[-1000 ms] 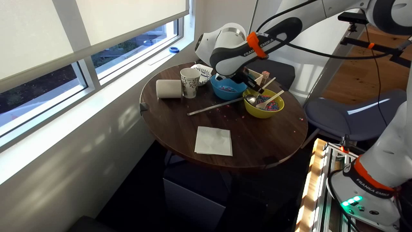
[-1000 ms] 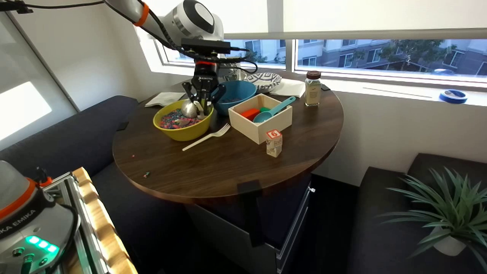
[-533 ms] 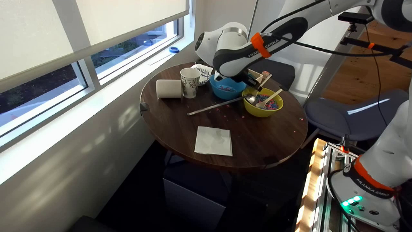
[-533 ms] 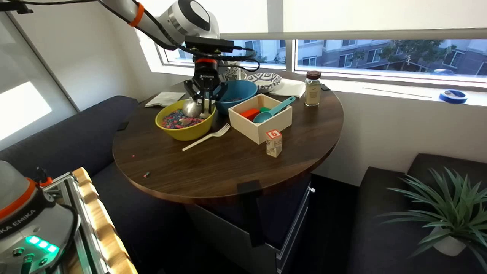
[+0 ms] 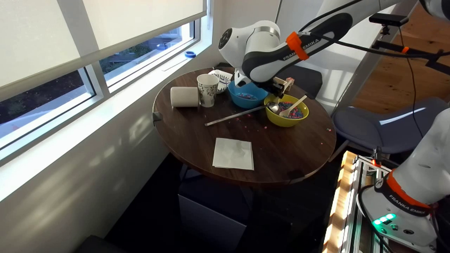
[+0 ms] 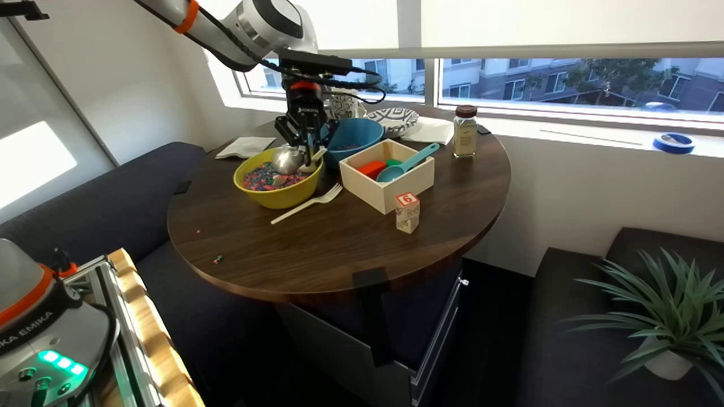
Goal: Use the white spoon to place some cereal from the yellow bowl into the blue bowl.
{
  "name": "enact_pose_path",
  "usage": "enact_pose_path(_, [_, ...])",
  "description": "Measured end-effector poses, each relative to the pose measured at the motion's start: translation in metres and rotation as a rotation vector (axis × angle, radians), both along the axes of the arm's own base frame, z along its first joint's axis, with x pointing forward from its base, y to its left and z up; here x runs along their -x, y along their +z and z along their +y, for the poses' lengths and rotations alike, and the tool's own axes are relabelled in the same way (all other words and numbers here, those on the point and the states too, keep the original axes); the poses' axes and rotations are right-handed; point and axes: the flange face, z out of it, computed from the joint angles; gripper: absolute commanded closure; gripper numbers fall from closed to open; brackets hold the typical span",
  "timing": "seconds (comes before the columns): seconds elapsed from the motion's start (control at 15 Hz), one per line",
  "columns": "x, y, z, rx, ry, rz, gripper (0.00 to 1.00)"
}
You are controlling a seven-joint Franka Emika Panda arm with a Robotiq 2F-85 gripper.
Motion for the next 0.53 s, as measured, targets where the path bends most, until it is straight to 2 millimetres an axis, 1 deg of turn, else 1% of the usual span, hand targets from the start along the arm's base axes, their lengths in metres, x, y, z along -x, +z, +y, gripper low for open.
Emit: enact_pose_path(0.53, [0.0050,0.0115,0.0027,-0.085,0.139,-0.018,0.96])
